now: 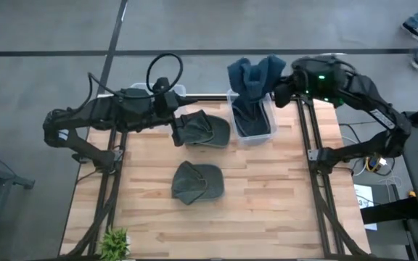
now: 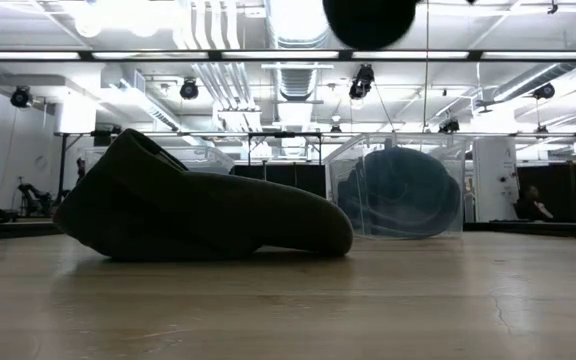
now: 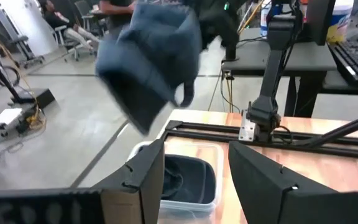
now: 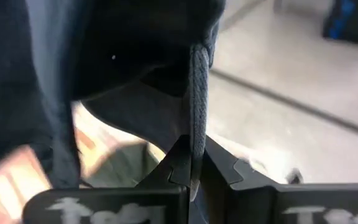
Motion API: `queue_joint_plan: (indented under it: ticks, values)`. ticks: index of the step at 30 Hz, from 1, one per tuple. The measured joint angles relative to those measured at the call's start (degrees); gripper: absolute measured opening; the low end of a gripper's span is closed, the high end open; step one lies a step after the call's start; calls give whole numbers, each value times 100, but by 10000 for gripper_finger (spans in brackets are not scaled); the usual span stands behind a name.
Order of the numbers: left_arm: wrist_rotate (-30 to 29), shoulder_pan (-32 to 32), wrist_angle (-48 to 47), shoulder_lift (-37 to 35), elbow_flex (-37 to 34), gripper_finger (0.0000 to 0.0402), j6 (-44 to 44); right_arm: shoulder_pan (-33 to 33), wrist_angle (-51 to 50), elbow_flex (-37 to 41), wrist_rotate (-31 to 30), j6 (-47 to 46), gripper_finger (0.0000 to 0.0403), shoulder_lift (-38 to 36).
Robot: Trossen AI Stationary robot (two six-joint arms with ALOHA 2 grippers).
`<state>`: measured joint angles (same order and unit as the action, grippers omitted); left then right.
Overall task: Pick & Place hat
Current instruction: Put the blue cap into the right transparent bin
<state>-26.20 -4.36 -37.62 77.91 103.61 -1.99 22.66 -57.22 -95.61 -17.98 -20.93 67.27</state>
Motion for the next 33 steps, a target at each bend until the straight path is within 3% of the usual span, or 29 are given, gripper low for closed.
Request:
queue_joint_plan:
  ticks: [5,18,33]
  values:
    - [4,-20,-80,-4,-108,172,378,344,-447,84,20,-160,12,375]
    - [4,-22,-35,-7,-364,172,539,1186,-1652,227,802,-441,12,1608]
    - [9,-22,-14,-7,-362,172,549,1296,-2093,292,1355,-369,13,2797]
